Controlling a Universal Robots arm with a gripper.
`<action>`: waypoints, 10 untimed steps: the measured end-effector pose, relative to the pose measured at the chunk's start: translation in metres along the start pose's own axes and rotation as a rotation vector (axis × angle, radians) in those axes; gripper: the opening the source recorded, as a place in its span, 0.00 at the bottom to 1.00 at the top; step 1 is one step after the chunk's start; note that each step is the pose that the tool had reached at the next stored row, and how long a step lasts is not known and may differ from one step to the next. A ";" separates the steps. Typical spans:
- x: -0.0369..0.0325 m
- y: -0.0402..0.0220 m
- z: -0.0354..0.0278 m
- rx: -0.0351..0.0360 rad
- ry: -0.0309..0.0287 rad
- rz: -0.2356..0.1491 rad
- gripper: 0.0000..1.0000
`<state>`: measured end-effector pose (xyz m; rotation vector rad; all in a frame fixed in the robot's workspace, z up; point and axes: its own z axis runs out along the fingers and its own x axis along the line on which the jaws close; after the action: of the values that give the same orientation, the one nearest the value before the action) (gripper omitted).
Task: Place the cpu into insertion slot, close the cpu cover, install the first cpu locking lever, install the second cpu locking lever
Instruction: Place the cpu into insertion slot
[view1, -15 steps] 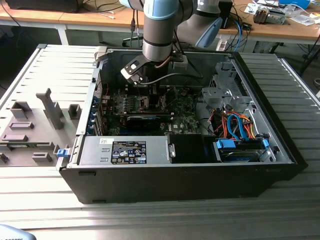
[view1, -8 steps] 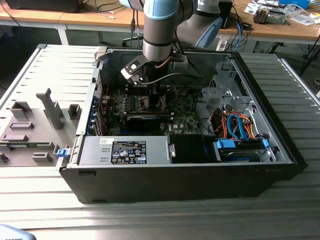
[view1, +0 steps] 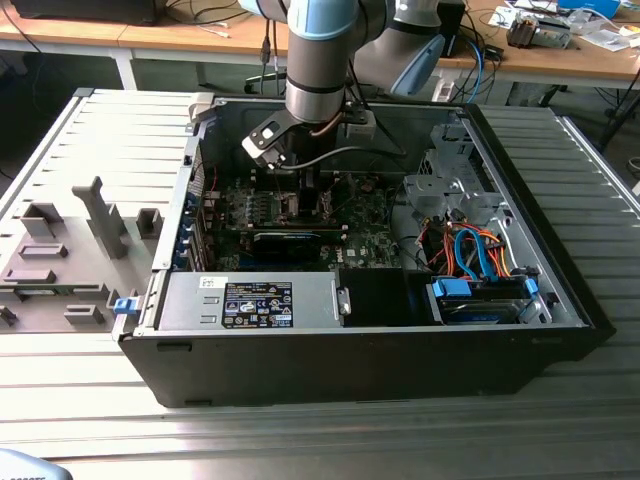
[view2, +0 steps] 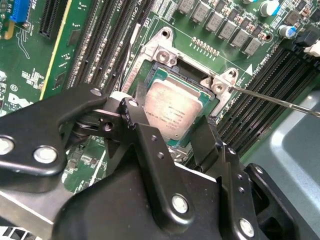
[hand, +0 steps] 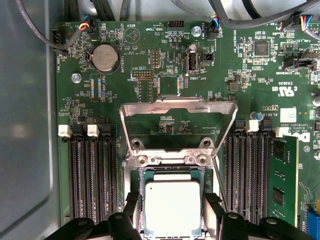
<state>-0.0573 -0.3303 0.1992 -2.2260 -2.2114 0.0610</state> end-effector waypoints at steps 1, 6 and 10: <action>0.0000 0.0000 0.0000 0.0000 -0.0001 0.000 0.62; 0.0001 0.0001 -0.0009 0.0000 -0.0002 0.000 0.62; 0.0001 -0.0004 -0.0079 0.0001 -0.0002 0.000 0.62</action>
<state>-0.0575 -0.3300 0.2071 -2.2261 -2.2115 0.0612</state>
